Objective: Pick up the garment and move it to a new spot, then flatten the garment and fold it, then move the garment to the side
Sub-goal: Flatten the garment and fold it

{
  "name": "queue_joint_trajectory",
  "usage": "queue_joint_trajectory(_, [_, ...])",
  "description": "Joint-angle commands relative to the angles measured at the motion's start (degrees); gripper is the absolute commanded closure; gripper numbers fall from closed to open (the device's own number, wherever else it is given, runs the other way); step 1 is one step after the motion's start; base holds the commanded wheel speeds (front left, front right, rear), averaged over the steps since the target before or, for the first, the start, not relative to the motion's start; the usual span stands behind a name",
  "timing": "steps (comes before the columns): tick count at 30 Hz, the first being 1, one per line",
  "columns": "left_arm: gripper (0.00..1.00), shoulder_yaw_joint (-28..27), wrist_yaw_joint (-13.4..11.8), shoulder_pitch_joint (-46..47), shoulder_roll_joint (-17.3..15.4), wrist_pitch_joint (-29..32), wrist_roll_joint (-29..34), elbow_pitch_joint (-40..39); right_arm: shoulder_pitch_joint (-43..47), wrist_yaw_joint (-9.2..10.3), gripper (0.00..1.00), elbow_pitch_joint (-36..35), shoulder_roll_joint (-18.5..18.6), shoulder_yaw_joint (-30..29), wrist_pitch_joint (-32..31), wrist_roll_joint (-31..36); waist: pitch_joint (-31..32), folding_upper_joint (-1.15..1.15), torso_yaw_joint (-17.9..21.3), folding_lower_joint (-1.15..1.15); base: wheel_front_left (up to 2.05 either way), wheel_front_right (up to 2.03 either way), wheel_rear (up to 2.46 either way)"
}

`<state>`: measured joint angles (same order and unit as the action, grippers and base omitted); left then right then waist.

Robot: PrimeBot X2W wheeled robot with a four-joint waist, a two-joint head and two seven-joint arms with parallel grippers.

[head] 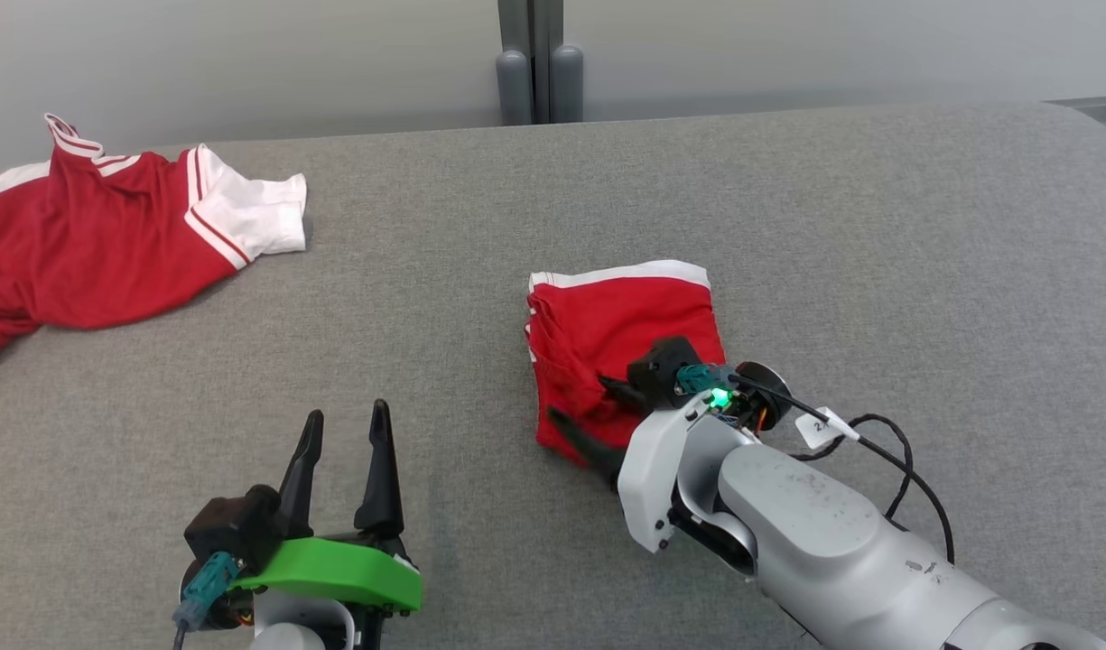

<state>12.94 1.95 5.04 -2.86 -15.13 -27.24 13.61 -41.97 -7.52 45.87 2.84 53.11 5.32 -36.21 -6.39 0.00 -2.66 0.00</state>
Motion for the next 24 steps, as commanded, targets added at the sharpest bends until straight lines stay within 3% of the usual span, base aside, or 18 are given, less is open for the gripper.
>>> queue_joint_trajectory(1, [0.0, 0.0, 0.0, 0.4, -0.1, 0.0, 0.0, 0.1, 0.7, 0.06, 0.0, -0.4, 0.1, 0.2, 0.8, 0.3, 0.0, 0.0, 0.2, 0.0, 0.0, 0.0, 0.0])
queue_joint_trajectory(8, [0.0, 0.5, -0.3, 0.0, -0.1, 0.0, -0.2, 0.2, 1.1, 0.06, 0.0, -1.7, 0.7, -2.3, 4.2, 0.9, 0.7, 0.0, 0.8, 0.0, 0.0, 0.0, 0.0])
queue_joint_trajectory(15, [0.0, 0.8, -0.3, -0.4, -0.1, 0.0, -0.2, 0.0, -0.5, 0.06, 0.0, -1.8, 2.4, -10.3, 7.4, 2.8, 1.0, 0.0, 0.7, 0.0, 0.0, 0.0, 0.0])
queue_joint_trajectory(22, [0.0, 1.0, -0.3, 0.3, -0.1, 0.0, -0.3, -0.4, -1.1, 0.06, 0.0, 2.3, 3.6, -17.4, 8.5, 9.3, -0.4, 0.0, -0.8, 0.0, 0.0, 0.0, 0.0])
queue_joint_trajectory(23, [0.0, 1.0, -0.3, 0.5, -0.1, 0.0, -0.3, -0.4, -1.0, 0.06, 0.11, 3.1, 3.4, -17.8, 8.4, 10.4, -0.7, 0.0, -1.1, 0.0, 0.0, 0.0, 0.0])
queue_joint_trajectory(24, [0.0, 1.0, -0.3, 0.6, -0.1, 0.0, -0.3, -0.4, -0.8, 0.06, 0.33, 3.6, 3.2, -17.9, 8.5, 11.0, -0.8, 0.0, -1.3, 0.0, 0.0, 0.0, 0.0])
